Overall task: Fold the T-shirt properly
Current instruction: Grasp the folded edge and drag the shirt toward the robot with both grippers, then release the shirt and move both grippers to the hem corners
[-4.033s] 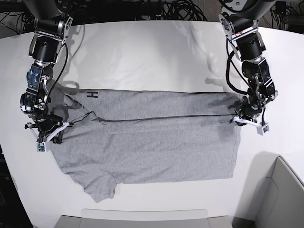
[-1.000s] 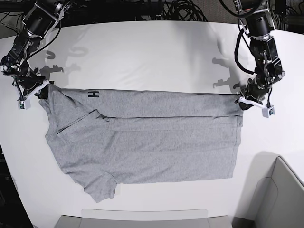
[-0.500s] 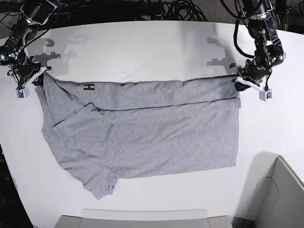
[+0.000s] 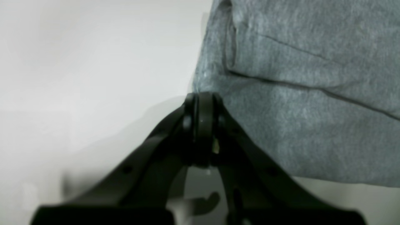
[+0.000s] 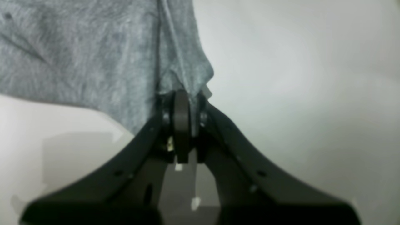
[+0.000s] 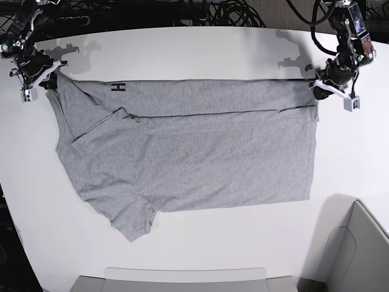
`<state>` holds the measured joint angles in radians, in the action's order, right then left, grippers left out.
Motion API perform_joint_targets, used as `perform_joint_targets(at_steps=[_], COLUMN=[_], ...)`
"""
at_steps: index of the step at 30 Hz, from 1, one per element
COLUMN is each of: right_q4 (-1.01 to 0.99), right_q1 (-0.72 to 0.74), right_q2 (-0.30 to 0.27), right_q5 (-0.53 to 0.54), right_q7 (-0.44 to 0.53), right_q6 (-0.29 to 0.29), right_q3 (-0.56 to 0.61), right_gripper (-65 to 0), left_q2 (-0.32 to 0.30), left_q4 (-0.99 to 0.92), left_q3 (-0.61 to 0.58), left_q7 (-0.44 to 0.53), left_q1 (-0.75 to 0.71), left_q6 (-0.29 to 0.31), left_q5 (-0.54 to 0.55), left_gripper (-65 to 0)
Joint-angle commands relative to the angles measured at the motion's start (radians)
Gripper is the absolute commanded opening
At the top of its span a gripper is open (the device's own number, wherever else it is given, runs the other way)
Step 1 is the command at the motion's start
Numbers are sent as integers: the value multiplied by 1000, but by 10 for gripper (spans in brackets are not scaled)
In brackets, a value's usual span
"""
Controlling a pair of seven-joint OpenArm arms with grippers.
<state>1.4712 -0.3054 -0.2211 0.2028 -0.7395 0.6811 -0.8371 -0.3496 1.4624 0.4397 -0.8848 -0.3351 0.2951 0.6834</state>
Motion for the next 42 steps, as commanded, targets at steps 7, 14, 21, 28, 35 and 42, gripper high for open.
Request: perform_joint_targets(at_steps=[7,14,21,28,35,42], right_q4=[107,101,105,174,288,405], right_q1=[-116,-173,-188,-151,-85,-81], right_q2=[81,81,101,162,217,219], right_q5=[-84,-84,-84,-228,-314,-311], right_q7=[-88,-84,-82,-84,-82,-90], right_q6=[17,17,17,17,17,17], right_q3=[-55,-106,-106,-110,-170,-172], right_gripper=[-650,-650,-650,-555,-403,-402], left_q2=[-36,-38,-58,-59,-59,-53], left_q4=[44,94,85,97,280,360], left_q3=[5,5,5,6,6,132], left_q7=[-86,-84,-66,-72,-69,-112], left_q1=[-127,-210,-210,-210,-244,-239], left_q6=[-40,-40,-40,-40,-40,-41], left_q5=[-81,-86,-86,-86,-86,-86], left_gripper=[-650,-650,-650,-579,-405,-405])
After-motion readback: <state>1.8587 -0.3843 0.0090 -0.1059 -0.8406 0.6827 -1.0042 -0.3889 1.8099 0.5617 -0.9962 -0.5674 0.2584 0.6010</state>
